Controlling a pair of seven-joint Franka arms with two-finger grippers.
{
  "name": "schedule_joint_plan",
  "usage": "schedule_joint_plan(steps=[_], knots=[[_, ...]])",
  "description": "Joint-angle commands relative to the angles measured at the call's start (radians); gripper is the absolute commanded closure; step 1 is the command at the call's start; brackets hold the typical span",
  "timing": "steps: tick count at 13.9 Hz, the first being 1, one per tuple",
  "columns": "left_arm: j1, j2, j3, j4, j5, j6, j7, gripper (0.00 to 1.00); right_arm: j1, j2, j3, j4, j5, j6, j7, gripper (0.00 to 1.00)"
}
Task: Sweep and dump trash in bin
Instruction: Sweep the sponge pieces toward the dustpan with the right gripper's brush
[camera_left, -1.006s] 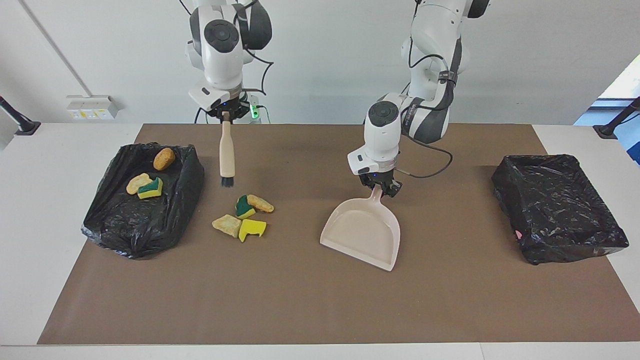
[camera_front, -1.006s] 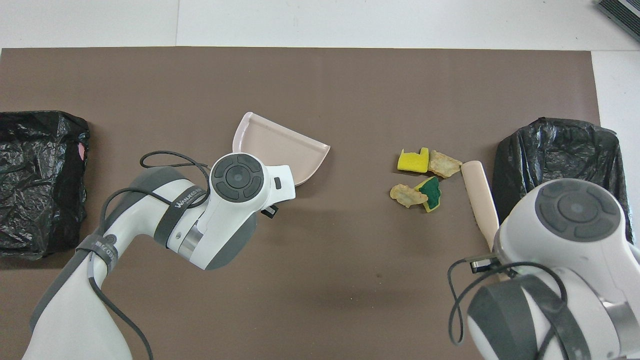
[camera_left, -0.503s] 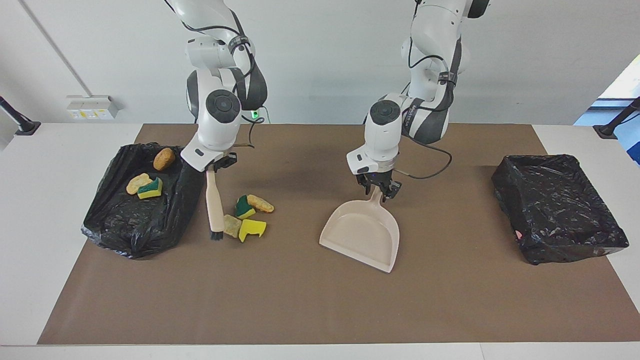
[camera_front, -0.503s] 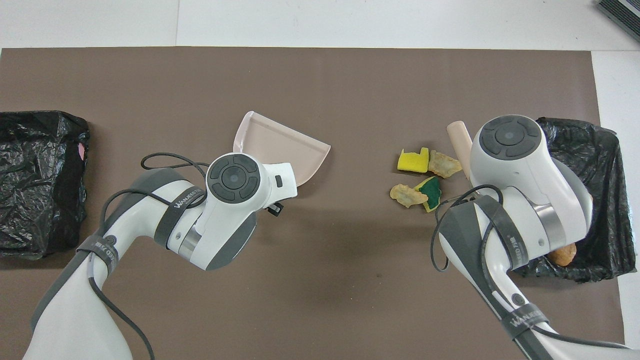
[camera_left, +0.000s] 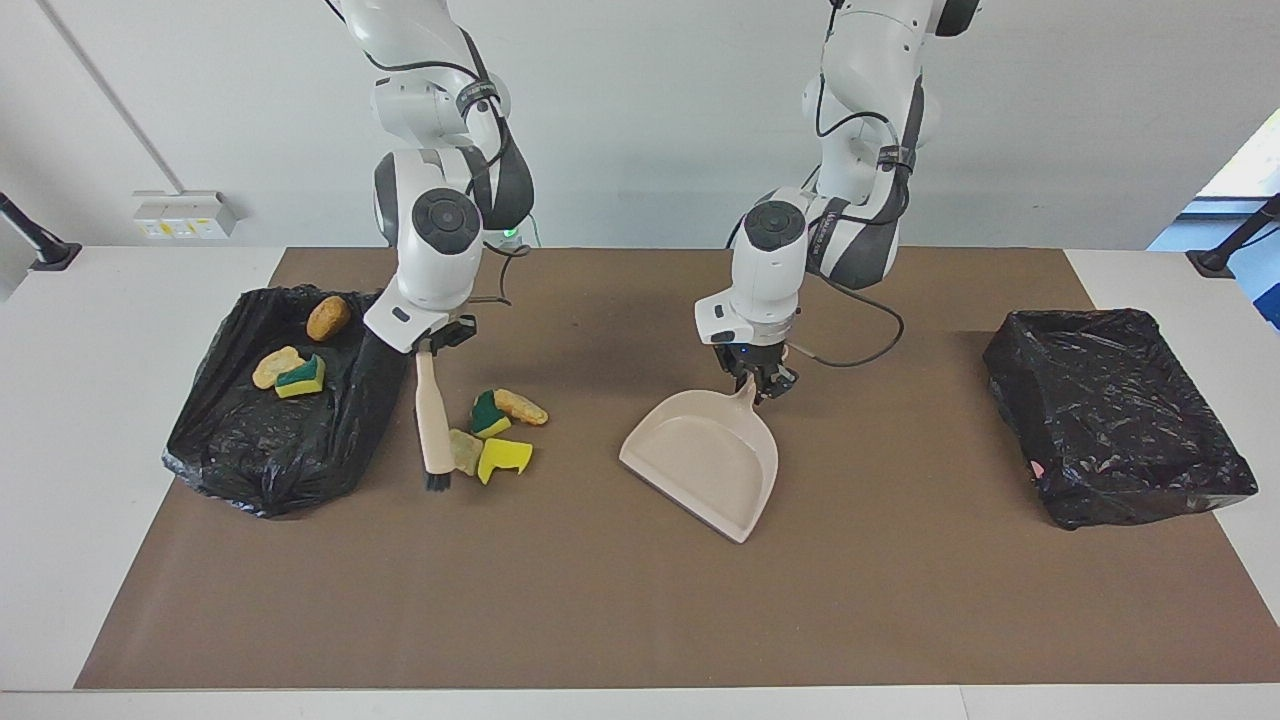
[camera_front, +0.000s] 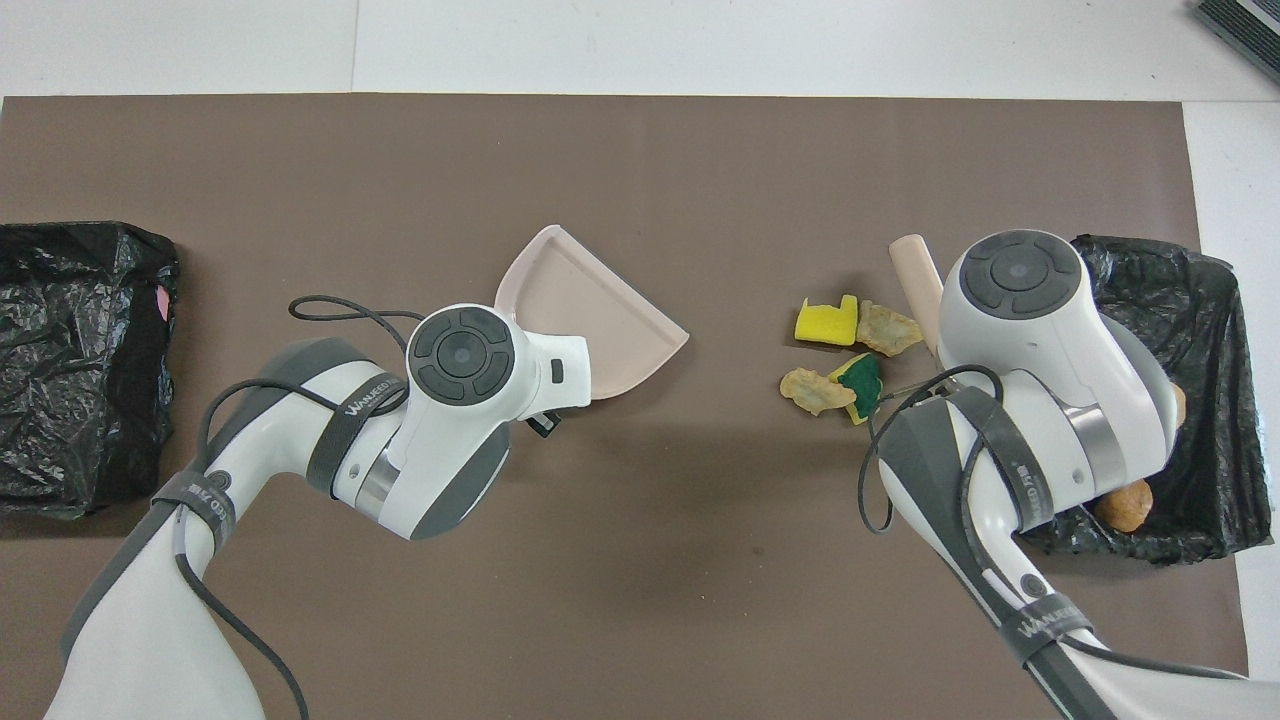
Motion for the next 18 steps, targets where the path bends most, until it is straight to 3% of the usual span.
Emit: schedule_joint_plan(steps=[1,4,6,10,12,18], knots=[[0.02,-0.025,-0.004,-0.021,-0.003,-0.021,0.152,0.99,-0.044,0.018,0.016,-0.042,-0.014,0.063,0.003,1.0],[0.066,-0.055,0.002,0.001,0.01,-0.122,0.413,1.0,-0.025,0.037,0.02,-0.054,0.069,0.054,0.047,1.0],[0.063,-0.063,-0.001,0.012,0.131,-0.168,0.503,1.0,0.015,0.045,0.019,-0.065,0.197,0.036,0.061,1.0],[-0.001,-0.12,-0.003,-0.056,0.227,-0.187,0.515,1.0,0.11,0.061,0.02,-0.07,0.364,0.011,0.069,1.0],[-0.022,-0.143,-0.004,-0.097,0.227,-0.181,0.514,1.0,0.13,0.065,0.02,-0.074,0.532,0.017,0.071,1.0],[-0.031,-0.154,-0.007,-0.136,0.227,-0.17,0.509,1.0,0.259,0.056,0.022,-0.08,0.846,0.07,0.106,1.0]])
